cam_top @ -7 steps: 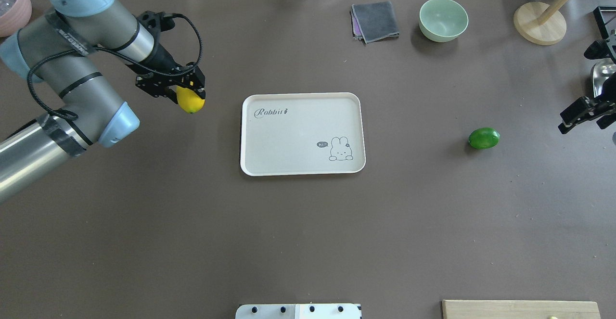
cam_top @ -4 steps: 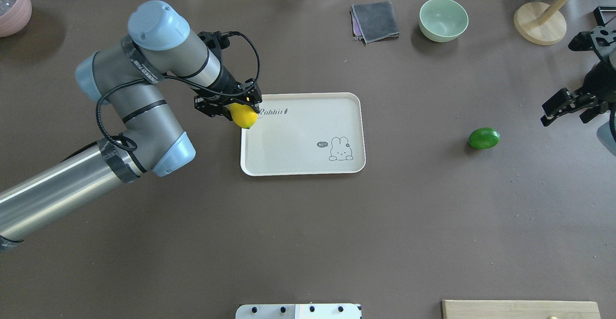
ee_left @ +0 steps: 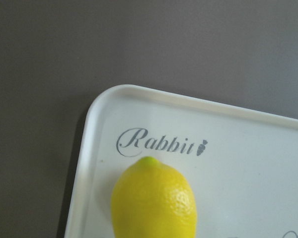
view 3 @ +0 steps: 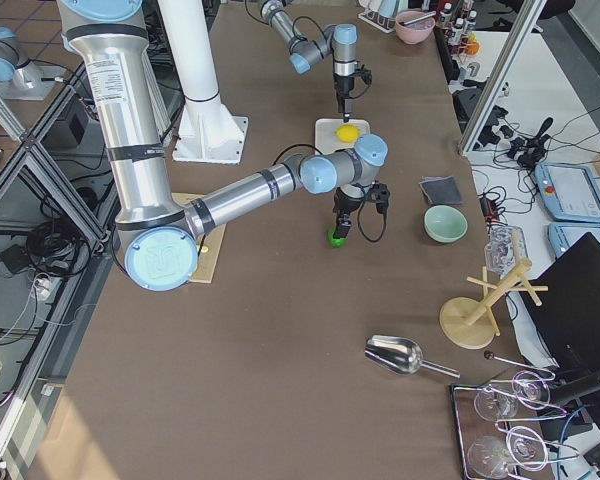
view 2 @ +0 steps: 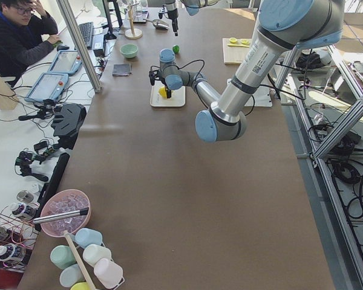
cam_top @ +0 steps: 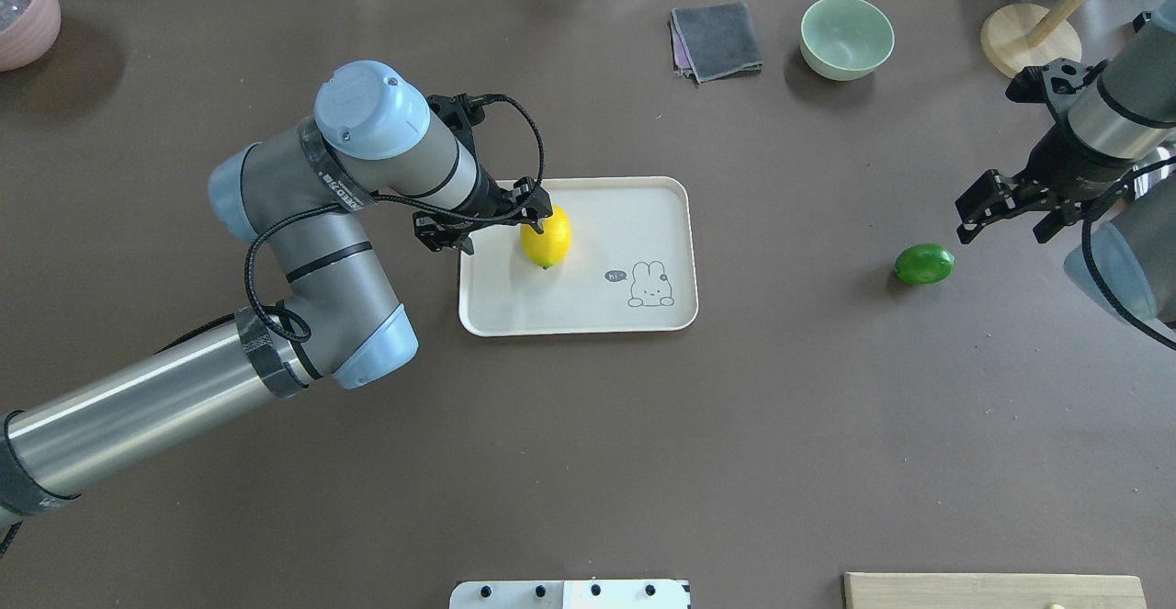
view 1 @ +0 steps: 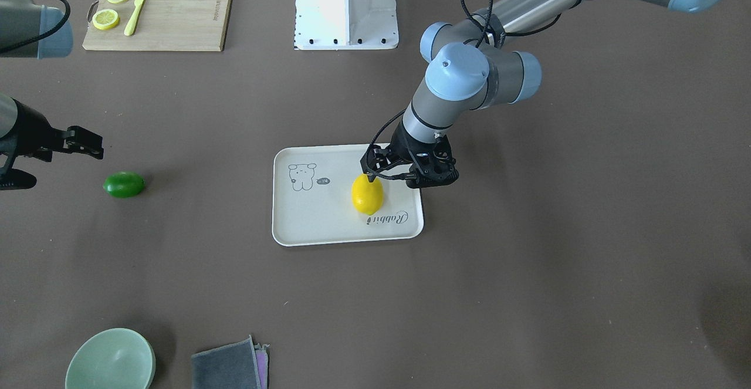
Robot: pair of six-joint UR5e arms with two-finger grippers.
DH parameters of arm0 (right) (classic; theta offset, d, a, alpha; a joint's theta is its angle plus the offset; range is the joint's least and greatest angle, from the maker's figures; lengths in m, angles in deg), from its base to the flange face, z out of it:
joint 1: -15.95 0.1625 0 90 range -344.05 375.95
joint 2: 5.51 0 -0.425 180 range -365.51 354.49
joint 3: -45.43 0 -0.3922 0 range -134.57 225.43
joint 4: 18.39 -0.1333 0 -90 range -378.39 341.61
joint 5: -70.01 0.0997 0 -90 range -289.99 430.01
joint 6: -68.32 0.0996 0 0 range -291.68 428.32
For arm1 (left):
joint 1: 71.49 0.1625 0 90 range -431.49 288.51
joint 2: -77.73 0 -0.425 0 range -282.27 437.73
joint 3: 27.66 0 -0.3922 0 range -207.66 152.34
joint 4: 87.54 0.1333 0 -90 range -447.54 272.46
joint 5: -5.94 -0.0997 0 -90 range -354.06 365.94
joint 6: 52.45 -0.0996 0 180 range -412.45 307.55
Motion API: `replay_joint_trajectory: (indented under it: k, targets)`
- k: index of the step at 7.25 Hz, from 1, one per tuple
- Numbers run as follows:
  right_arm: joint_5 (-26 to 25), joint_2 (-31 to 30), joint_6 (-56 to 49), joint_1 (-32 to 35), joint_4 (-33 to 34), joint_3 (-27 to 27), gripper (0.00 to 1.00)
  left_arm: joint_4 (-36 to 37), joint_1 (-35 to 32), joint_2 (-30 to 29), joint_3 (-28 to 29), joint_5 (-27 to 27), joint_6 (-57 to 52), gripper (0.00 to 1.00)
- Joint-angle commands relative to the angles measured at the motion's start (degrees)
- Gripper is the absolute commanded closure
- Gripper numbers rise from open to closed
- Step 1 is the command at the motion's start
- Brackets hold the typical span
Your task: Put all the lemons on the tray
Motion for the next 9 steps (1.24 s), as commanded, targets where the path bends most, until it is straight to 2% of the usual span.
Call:
replay_joint_trajectory:
  k: [1,2,3,5,7,8,9]
  targets:
    - [-0.95,0.41,5.61,-2.29,-1.25,0.67,0.00,-0.49,-4.13,4.16,-2.22,0.42,-1.65,0.02]
    - [-3.66,0.50,6.08,-3.42,-1.16,1.20,0.00,-0.24,-8.16,6.63,-2.32,2.86,-9.66,0.02]
    - [-4.81,0.50,11.13,-3.44,-1.16,1.38,0.00,0.03,-13.34,9.26,-1.80,6.10,-18.36,0.02]
    - [-7.88,0.50,31.81,-4.56,-1.16,1.90,0.00,0.03,-17.33,10.34,2.84,6.93,-29.65,0.02]
    - [-8.43,0.59,49.16,-4.93,-1.25,2.43,0.01,-0.50,-17.43,10.26,4.54,6.66,-32.42,0.02]
    - [-8.34,0.93,53.76,-5.02,-1.95,3.56,0.01,-0.59,-17.43,10.26,4.63,6.66,-32.42,0.02]
    - [-8.34,1.72,58.68,-5.02,-5.52,6.27,0.01,-0.59,-17.43,10.26,4.63,6.66,-32.42,0.02]
